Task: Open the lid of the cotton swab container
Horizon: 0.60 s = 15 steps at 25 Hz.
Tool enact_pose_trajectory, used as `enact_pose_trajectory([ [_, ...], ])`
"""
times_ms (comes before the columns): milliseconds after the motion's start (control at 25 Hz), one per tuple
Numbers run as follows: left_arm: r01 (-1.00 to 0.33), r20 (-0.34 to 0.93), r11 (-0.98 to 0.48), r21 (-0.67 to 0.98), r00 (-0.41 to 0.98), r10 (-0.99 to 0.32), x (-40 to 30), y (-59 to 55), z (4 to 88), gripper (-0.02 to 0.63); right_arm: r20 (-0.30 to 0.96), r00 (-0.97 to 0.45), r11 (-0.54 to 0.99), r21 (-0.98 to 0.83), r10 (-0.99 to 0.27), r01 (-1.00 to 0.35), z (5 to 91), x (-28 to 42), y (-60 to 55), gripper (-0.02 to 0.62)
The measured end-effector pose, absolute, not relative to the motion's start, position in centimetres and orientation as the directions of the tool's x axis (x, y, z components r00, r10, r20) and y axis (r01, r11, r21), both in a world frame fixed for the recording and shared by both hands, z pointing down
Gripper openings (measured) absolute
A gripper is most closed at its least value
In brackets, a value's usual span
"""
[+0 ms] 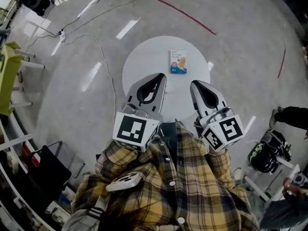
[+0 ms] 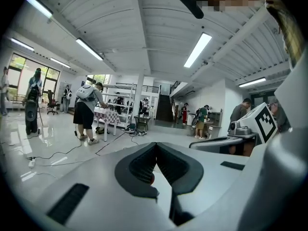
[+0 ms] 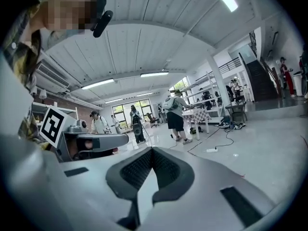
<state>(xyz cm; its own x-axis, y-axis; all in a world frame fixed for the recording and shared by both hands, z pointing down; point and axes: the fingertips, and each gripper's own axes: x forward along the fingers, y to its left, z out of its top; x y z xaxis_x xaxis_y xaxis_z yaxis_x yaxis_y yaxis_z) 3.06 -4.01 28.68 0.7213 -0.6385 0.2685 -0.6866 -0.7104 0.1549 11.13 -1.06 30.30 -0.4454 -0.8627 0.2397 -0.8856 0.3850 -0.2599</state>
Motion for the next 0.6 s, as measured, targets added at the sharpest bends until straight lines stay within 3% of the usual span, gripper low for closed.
enact_pose_trajectory([
  [600, -0.679, 0.308, -0.706, 0.201, 0.728, -0.613, 3.0, -7.1, 30.3, 0.02, 0.286, -0.474, 0.413, -0.249, -0.833, -0.876, 32.0, 9.8, -4.8, 0.017],
])
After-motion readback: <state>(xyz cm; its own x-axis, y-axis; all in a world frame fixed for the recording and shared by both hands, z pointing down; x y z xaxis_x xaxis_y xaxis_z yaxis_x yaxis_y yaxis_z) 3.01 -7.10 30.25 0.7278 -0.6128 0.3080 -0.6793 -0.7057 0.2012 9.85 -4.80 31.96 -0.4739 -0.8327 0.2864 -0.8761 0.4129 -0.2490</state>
